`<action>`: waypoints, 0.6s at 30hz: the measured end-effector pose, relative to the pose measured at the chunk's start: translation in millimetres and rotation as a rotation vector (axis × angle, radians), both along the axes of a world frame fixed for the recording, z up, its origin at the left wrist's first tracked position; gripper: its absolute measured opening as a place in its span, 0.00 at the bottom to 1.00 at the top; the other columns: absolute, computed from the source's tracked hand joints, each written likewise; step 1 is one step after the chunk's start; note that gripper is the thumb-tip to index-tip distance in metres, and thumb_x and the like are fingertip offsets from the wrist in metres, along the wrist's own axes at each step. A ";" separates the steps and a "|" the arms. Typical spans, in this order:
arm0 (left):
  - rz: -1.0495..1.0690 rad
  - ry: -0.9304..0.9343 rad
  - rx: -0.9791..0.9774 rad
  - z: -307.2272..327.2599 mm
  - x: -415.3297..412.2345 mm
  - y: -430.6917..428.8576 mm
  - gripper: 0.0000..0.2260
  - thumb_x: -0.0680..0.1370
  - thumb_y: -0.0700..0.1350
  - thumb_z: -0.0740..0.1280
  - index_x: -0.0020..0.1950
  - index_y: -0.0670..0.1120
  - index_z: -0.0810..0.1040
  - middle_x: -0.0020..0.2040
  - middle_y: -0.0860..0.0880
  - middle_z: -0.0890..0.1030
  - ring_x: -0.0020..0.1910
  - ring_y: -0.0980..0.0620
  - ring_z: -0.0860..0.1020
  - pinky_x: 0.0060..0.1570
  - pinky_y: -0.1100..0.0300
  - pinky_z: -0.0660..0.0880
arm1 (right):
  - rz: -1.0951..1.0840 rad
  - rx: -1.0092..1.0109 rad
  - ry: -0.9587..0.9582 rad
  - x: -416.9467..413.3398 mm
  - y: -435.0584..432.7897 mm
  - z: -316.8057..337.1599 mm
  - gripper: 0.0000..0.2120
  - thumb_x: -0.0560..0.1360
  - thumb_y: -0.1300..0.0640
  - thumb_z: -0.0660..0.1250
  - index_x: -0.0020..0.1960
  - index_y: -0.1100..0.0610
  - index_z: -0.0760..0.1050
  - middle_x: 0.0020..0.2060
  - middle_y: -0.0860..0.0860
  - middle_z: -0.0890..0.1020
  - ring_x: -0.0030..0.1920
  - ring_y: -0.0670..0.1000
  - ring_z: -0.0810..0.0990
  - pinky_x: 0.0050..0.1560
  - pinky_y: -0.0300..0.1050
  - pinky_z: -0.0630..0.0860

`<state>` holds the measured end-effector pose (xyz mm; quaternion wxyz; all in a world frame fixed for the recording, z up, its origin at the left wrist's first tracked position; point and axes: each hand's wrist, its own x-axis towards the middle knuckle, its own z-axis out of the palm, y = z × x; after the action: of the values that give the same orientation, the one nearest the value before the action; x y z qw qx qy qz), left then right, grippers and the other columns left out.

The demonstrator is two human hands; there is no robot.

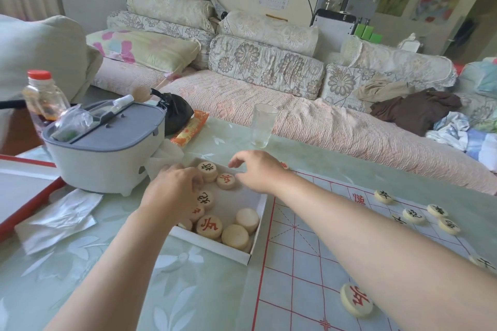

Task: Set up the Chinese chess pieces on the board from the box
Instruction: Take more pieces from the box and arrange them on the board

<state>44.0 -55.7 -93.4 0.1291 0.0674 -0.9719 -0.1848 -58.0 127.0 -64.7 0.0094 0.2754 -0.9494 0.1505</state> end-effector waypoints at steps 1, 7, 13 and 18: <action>0.007 -0.012 -0.037 1.2 3.9 -1.6 0.11 0.78 0.44 0.61 0.56 0.58 0.77 0.51 0.52 0.74 0.56 0.49 0.69 0.48 0.58 0.68 | 0.013 0.041 -0.003 0.4 -5.2 -1.2 0.16 0.74 0.55 0.69 0.62 0.46 0.78 0.61 0.45 0.80 0.62 0.49 0.77 0.61 0.45 0.74; 0.031 -0.087 -0.094 1.9 16.5 -12.6 0.13 0.78 0.52 0.60 0.61 0.57 0.77 0.57 0.49 0.74 0.59 0.45 0.68 0.53 0.54 0.70 | 0.029 0.133 0.011 0.9 -23.6 -16.4 0.17 0.74 0.52 0.69 0.62 0.43 0.75 0.60 0.46 0.80 0.61 0.51 0.78 0.54 0.42 0.73; -0.009 -0.085 -0.027 3.9 15.5 -10.6 0.14 0.78 0.47 0.59 0.61 0.59 0.76 0.56 0.49 0.74 0.59 0.45 0.68 0.51 0.55 0.68 | 0.055 0.158 -0.035 1.7 -31.2 -20.7 0.22 0.73 0.51 0.69 0.66 0.46 0.70 0.61 0.47 0.77 0.61 0.52 0.77 0.58 0.48 0.75; -0.020 0.047 0.155 3.1 6.2 -2.6 0.10 0.78 0.49 0.64 0.58 0.53 0.78 0.52 0.50 0.77 0.55 0.47 0.73 0.54 0.55 0.72 | 0.066 -0.019 -0.047 19.4 -26.9 0.4 0.26 0.69 0.48 0.73 0.64 0.45 0.69 0.55 0.42 0.79 0.51 0.47 0.78 0.48 0.45 0.73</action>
<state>50.2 -58.3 -90.3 0.1446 0.0634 -0.9520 -0.2624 -38.6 100.1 -64.3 -0.0153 0.3028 -0.9384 0.1660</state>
